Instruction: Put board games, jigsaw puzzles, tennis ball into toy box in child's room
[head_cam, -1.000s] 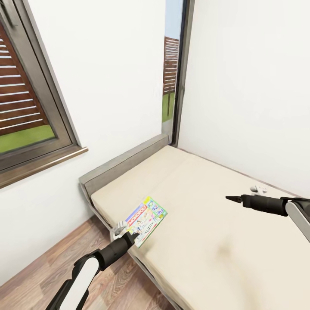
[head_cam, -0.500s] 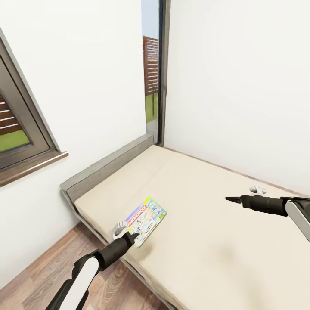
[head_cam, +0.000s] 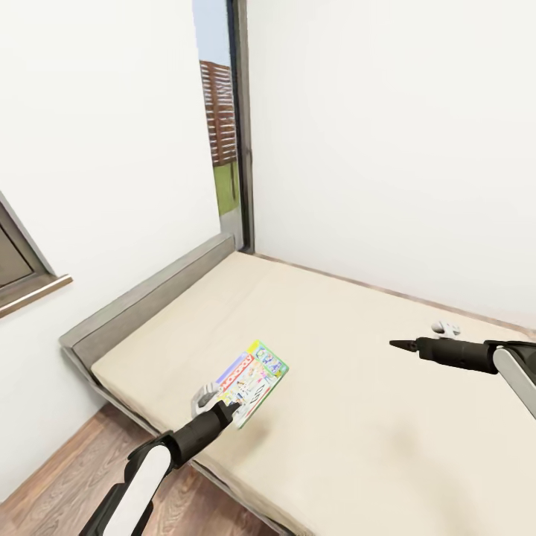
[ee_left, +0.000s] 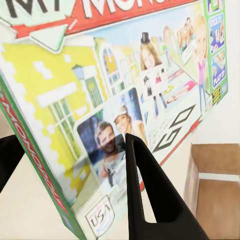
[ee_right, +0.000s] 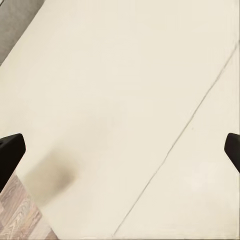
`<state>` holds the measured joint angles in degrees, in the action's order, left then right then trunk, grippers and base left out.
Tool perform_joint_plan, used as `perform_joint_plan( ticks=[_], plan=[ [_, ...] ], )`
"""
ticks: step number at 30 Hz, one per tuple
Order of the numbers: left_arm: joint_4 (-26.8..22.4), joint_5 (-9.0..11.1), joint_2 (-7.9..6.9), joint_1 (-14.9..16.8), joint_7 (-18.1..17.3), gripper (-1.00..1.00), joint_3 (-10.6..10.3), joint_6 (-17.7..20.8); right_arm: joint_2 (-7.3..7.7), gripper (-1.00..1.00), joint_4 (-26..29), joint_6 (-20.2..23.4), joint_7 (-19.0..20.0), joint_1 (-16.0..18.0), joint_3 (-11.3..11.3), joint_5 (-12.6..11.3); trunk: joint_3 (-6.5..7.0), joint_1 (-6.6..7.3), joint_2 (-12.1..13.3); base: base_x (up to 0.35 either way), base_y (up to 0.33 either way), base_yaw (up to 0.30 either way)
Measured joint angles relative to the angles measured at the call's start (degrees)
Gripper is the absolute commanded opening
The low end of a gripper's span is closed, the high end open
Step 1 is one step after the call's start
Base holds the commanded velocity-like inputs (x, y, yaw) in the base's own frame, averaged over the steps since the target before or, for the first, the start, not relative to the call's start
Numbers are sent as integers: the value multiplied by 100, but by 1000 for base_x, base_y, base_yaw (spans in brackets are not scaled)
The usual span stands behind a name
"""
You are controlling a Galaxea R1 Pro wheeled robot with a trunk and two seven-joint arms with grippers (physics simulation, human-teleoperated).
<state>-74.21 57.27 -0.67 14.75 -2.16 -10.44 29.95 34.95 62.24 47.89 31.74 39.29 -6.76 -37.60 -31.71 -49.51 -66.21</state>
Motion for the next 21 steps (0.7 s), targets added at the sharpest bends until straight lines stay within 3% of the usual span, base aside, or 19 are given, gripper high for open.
perform_joint_plan(
  ticks=[21],
  plan=[
    [0,6,0,0,7,-100,0,4,9,100,26,1,3,0,0,-1,0,0,0,0,0,-282]
  ],
)
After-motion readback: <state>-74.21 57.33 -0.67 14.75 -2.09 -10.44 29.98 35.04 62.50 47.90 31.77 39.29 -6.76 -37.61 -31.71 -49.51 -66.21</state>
